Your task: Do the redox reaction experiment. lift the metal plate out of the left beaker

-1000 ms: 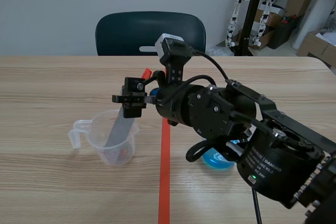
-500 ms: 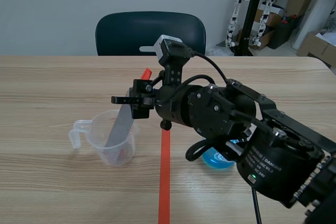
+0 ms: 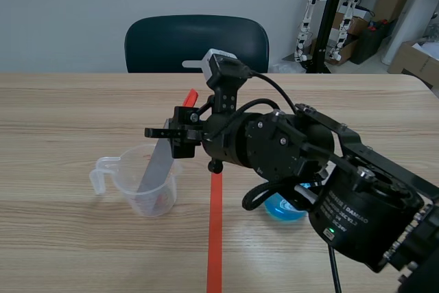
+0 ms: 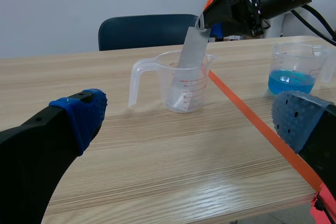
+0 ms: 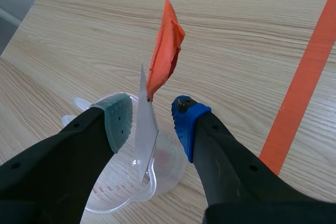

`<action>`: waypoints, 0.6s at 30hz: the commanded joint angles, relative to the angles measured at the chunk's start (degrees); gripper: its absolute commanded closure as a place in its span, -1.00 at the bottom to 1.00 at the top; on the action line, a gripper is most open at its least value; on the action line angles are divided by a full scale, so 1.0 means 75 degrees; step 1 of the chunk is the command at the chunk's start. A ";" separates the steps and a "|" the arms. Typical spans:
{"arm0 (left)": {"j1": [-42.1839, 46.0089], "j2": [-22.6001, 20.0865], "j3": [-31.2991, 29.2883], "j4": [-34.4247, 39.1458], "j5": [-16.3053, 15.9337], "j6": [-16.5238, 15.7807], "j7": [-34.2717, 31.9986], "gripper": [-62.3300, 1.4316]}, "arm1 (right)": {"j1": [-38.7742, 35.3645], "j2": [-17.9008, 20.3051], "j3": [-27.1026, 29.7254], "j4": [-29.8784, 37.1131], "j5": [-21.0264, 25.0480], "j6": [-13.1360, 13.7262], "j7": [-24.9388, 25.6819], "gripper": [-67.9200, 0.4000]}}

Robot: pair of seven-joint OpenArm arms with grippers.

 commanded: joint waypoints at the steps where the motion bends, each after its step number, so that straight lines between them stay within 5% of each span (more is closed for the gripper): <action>1: 0.0044 0.0015 -0.0035 0.0122 -0.0020 0.0006 -0.0349 -1.00 | 0.0192 -0.0026 0.0009 -0.0128 0.0082 0.0038 0.0213 0.41; 18: -0.0085 0.0015 -0.0032 0.0122 -0.0017 0.0006 -0.0349 -1.00 | 0.0344 -0.0134 0.0006 -0.0239 0.0050 0.0082 0.0388 0.41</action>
